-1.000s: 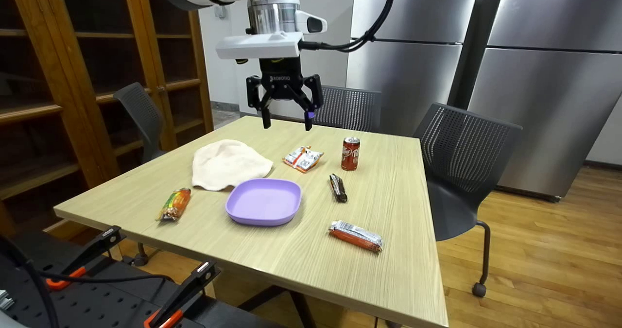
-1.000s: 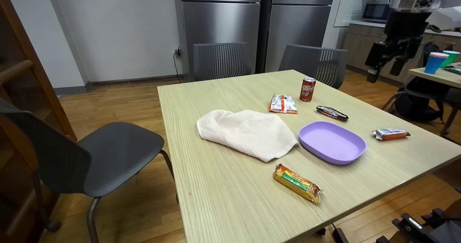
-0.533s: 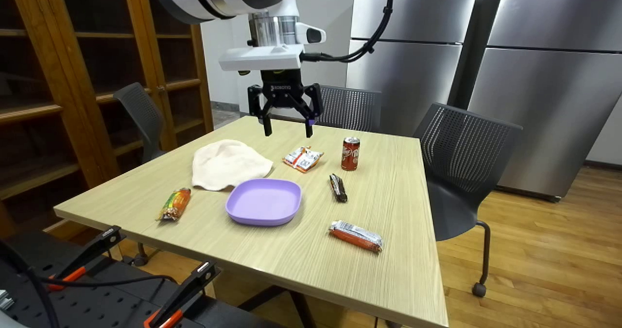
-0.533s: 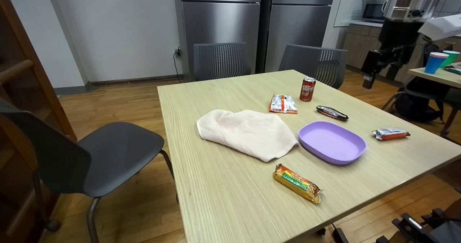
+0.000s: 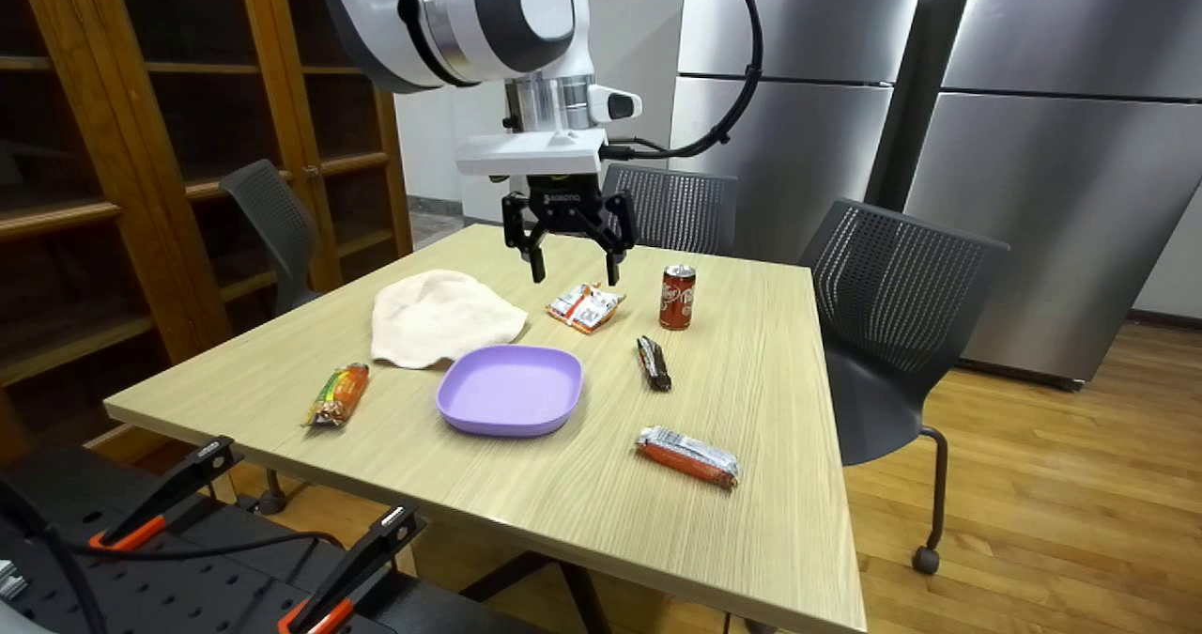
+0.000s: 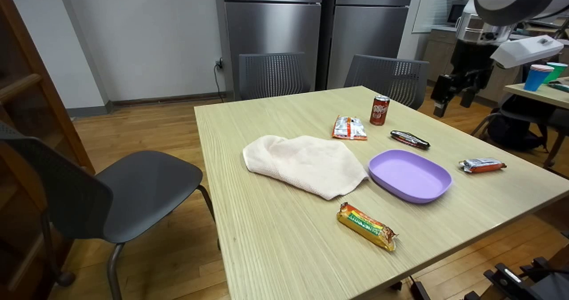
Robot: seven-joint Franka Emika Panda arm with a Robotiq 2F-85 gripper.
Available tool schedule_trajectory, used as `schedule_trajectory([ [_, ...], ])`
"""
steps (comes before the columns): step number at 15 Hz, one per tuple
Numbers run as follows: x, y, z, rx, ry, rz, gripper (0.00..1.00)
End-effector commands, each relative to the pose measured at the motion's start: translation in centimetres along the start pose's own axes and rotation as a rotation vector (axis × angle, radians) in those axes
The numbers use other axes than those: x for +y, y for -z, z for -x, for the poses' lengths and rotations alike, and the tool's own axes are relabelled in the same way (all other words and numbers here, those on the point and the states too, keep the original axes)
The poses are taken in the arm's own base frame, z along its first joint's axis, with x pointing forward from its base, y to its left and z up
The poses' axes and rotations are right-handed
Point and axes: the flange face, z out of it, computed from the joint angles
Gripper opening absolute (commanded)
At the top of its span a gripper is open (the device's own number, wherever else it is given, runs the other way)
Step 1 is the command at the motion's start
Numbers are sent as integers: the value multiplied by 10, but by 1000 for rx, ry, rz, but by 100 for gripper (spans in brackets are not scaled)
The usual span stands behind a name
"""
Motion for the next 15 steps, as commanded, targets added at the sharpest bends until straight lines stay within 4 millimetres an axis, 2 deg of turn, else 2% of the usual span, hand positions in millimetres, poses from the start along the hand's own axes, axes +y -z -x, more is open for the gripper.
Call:
schedule_trajectory([
  [1, 12, -18, -24, -7, -50, 12, 100],
  [12, 33, -72, -70, -73, -168, 30, 100],
  [13, 27, -62, -56, -44, -118, 27, 100],
  [15, 30, -72, -62, -56, -135, 33, 100],
])
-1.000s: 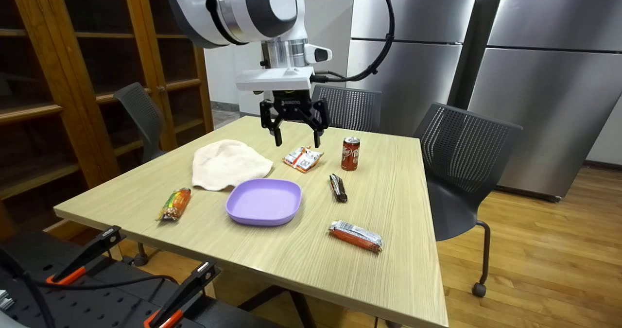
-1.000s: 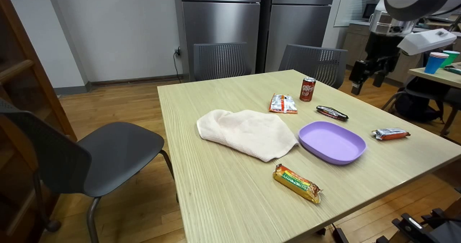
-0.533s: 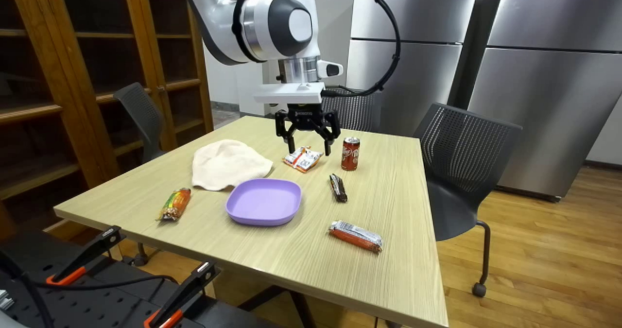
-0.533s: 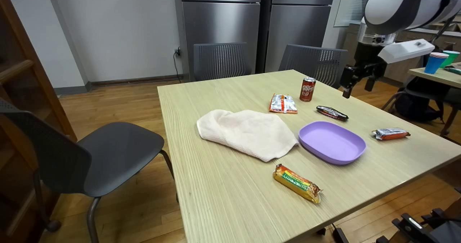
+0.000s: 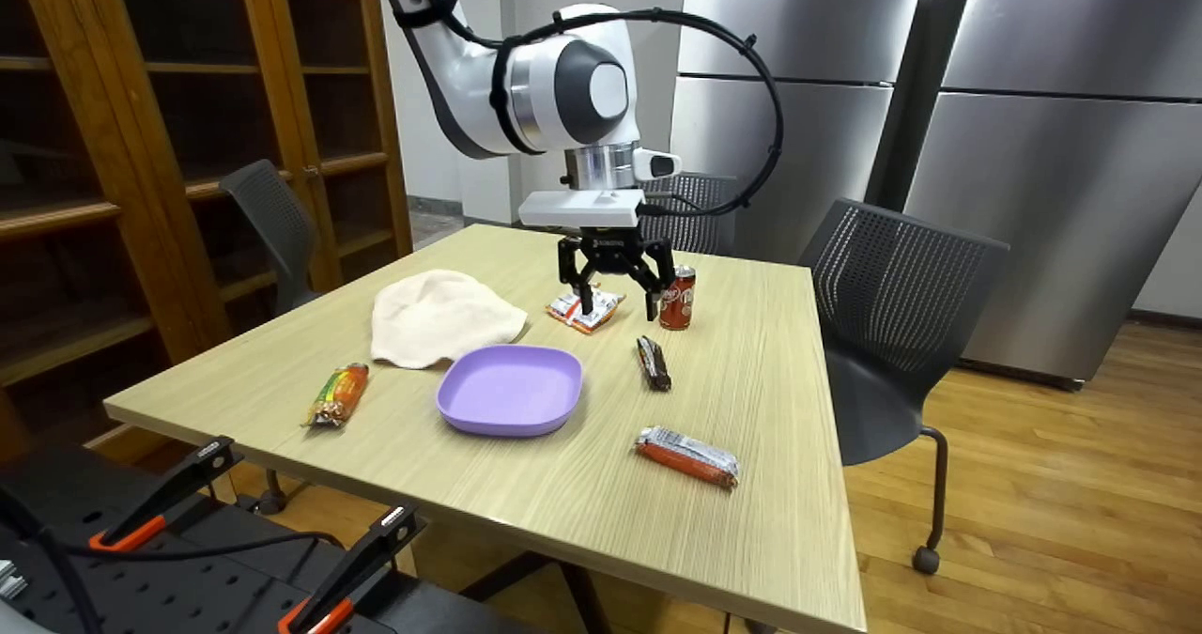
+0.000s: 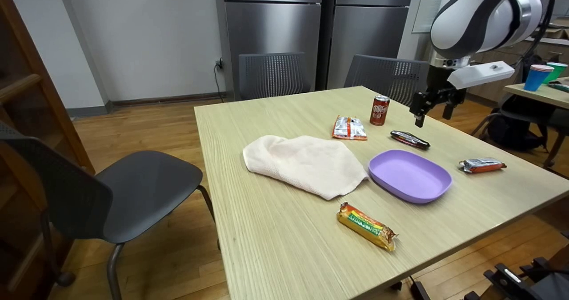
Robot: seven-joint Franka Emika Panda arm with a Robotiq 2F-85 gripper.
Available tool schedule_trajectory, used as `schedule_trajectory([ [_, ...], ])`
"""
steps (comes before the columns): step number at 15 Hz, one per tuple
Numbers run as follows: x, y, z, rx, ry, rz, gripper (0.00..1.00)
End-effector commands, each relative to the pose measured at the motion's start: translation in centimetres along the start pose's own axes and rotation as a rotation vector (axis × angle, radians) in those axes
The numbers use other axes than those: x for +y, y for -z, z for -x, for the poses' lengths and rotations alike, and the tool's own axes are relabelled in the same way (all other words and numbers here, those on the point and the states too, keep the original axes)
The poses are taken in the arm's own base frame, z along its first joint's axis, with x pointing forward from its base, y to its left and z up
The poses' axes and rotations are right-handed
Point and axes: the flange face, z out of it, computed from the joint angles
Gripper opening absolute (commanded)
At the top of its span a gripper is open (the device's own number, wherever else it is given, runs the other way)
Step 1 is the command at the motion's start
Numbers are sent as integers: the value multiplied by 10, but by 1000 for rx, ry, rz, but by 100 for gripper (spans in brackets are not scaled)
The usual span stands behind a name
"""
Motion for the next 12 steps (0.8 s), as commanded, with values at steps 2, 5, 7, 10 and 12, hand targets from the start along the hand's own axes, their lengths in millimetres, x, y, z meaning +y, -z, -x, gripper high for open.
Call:
schedule_trajectory([
  [2, 0, -4, -3, -3, -5, 2, 100],
  [5, 1, -3, -4, -3, -7, 3, 100],
  [7, 1, -3, -5, -3, -7, 3, 100],
  [10, 0, -5, -6, -1, -21, 13, 100],
  [12, 0, -9, -10, 15, -30, 25, 100],
])
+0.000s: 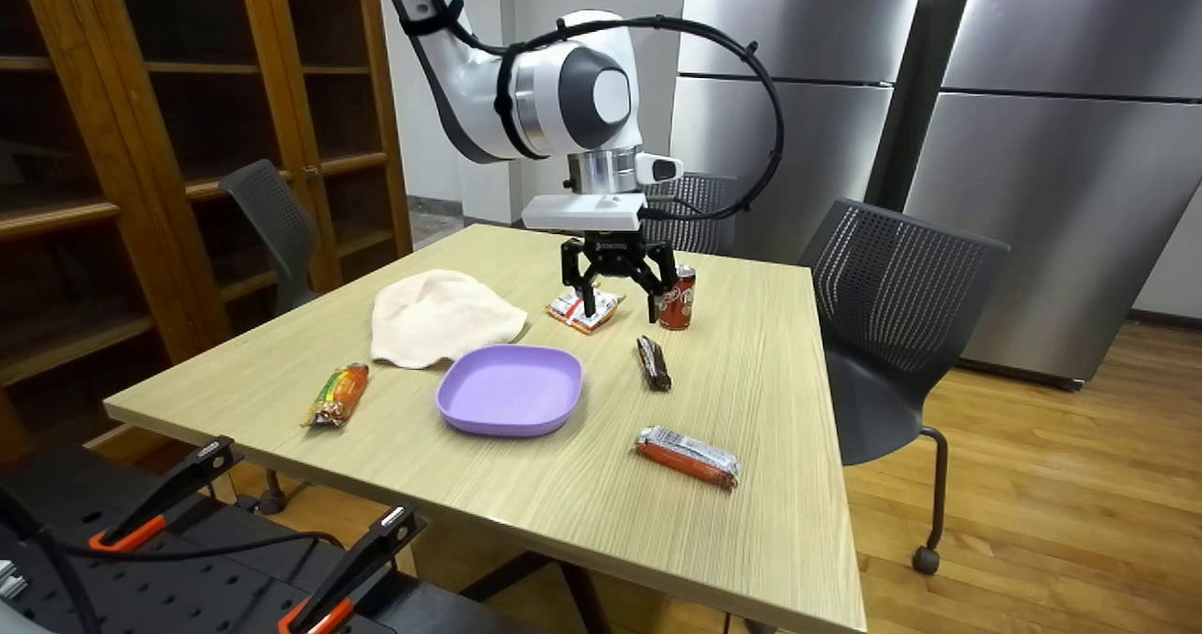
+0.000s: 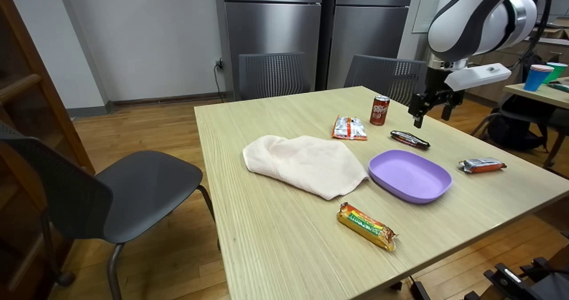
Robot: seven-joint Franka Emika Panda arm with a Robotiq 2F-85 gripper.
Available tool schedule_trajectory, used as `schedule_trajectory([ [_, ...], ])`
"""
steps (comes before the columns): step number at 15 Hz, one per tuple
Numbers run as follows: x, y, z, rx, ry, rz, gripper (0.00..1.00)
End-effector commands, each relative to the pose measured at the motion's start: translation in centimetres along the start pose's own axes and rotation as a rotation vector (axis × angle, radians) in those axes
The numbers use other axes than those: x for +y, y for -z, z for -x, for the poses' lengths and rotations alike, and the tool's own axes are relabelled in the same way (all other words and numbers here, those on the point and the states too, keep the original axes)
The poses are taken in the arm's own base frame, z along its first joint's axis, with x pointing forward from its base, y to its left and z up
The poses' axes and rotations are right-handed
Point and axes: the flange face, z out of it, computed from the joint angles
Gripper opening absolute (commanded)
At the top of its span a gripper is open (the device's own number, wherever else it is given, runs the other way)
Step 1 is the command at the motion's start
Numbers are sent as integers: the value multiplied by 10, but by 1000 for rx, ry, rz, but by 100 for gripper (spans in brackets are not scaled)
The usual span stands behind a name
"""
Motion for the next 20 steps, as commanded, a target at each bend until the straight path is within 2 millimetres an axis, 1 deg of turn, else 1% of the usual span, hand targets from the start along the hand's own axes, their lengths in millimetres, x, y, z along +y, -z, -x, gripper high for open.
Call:
schedule_trajectory([
  [1, -1, -8, -8, 23, -2, 27, 100],
  [6, -2, -27, -23, 41, 39, 45, 100],
  [14, 1, -56, -56, 47, 98, 55, 100],
  [20, 7, -75, -69, 46, 153, 51, 100],
])
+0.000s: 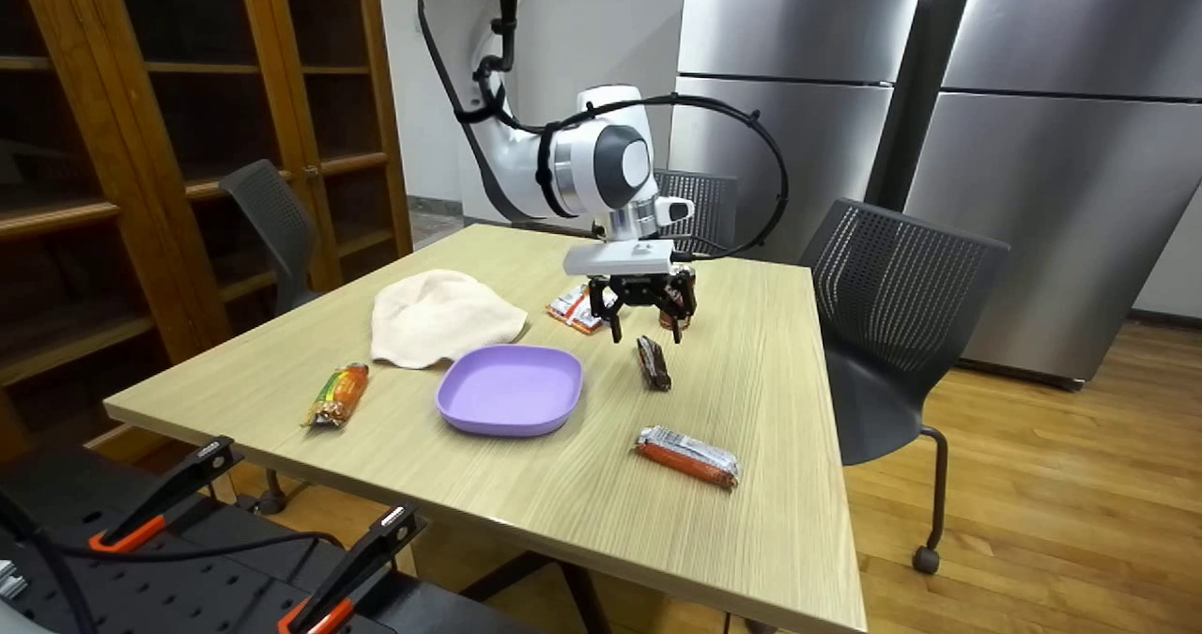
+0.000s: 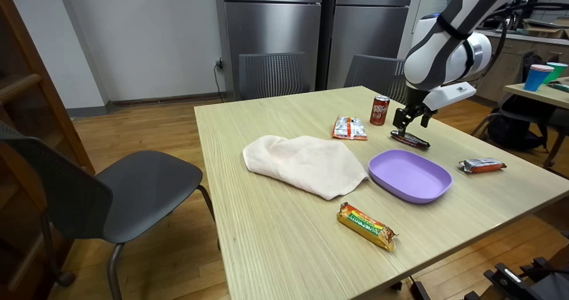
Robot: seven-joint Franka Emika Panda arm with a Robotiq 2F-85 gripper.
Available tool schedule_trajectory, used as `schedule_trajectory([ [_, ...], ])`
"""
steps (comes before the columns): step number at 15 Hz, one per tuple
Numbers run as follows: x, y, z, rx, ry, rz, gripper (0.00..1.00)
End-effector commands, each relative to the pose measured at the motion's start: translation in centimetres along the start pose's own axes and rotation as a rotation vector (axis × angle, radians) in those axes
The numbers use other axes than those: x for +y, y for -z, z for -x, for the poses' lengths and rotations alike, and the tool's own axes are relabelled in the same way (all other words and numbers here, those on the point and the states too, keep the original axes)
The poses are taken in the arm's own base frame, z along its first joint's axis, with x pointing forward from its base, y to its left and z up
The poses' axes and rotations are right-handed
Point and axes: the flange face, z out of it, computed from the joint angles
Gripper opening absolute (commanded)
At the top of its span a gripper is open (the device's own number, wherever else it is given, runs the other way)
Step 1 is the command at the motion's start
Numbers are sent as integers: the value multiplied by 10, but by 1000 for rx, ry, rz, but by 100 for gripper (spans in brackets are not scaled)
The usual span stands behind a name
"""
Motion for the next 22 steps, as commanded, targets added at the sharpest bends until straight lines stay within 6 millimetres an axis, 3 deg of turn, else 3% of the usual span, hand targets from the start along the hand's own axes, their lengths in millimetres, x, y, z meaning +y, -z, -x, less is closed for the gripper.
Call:
schedule_trajectory([
  [1, 8, -10, -12, -1, 46, -7, 100],
  [11, 14, -28, -20, -6, 76, -52, 100],
  [12, 14, -28, -21, -7, 77, -56, 75],
  [14, 16, -27, -22, -3, 81, -56, 66],
  [22, 25, -25, -19, 16, 65, -71, 3],
])
